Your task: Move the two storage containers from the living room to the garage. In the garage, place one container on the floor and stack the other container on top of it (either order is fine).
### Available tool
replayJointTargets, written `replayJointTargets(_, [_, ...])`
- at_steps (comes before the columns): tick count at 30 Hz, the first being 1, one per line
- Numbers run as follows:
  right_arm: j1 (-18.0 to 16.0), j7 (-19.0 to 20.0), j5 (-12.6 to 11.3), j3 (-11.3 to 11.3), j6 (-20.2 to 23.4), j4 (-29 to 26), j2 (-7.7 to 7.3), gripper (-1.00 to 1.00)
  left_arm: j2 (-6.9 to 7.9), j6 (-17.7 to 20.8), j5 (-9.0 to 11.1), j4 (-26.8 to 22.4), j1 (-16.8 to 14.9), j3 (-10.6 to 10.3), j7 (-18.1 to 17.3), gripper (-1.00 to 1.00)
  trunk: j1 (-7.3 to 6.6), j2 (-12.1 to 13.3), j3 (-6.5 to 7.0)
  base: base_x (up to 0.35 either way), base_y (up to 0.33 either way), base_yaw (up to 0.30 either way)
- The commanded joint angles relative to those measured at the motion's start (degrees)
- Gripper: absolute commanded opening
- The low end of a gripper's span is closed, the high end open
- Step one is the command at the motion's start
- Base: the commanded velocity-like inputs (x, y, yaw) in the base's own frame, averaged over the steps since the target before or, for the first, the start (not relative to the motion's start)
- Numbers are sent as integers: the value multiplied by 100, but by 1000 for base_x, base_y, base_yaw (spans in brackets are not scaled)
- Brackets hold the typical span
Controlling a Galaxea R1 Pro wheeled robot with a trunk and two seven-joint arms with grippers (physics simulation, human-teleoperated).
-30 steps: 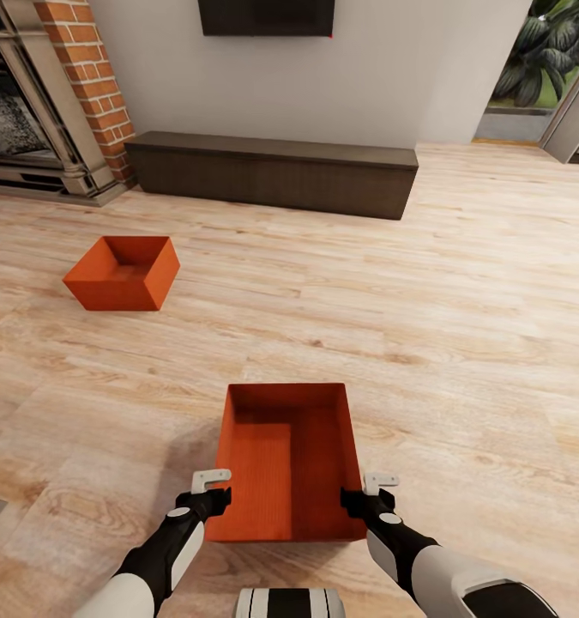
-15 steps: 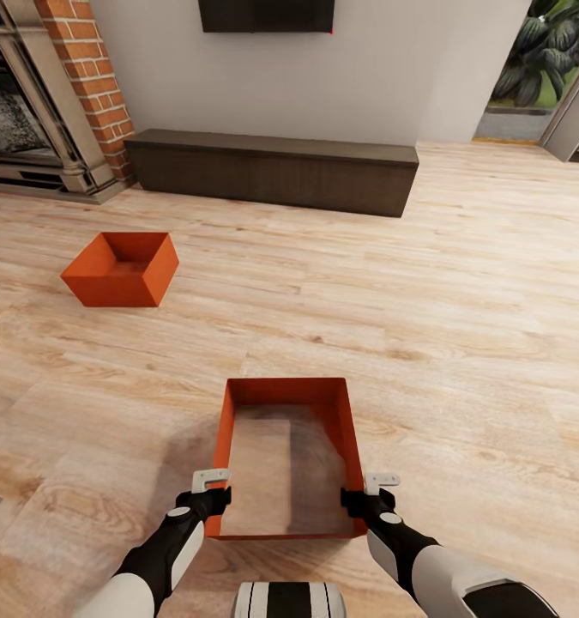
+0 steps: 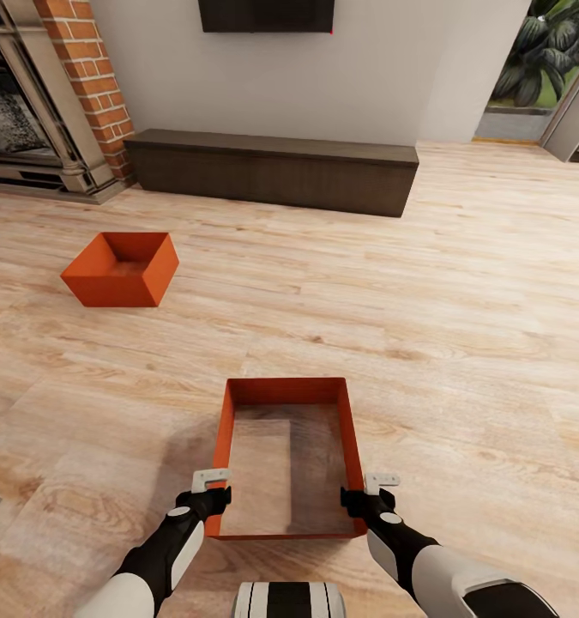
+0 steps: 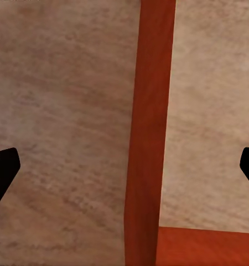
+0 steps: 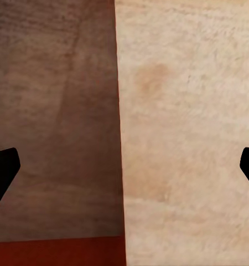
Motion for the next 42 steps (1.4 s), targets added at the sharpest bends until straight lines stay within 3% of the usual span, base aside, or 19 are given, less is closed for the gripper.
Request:
replayJointTargets(1, [0,-16,-44,105,-6,11,7,100,-1,30,32,-10,-1,3,16,100,17,1,-4,0,0,0])
replayJointTargets(36, [0,-3,-36,112,3,11,6,100,-1,21,-47,62,-1,-44,12,100,17,1,-4,0,0,0])
replayJointTargets(42, [0,-8,149,106,-4,11,14,100,-3,21,-55,64,-1,-47,10,100,17,1,-4,0,0,0])
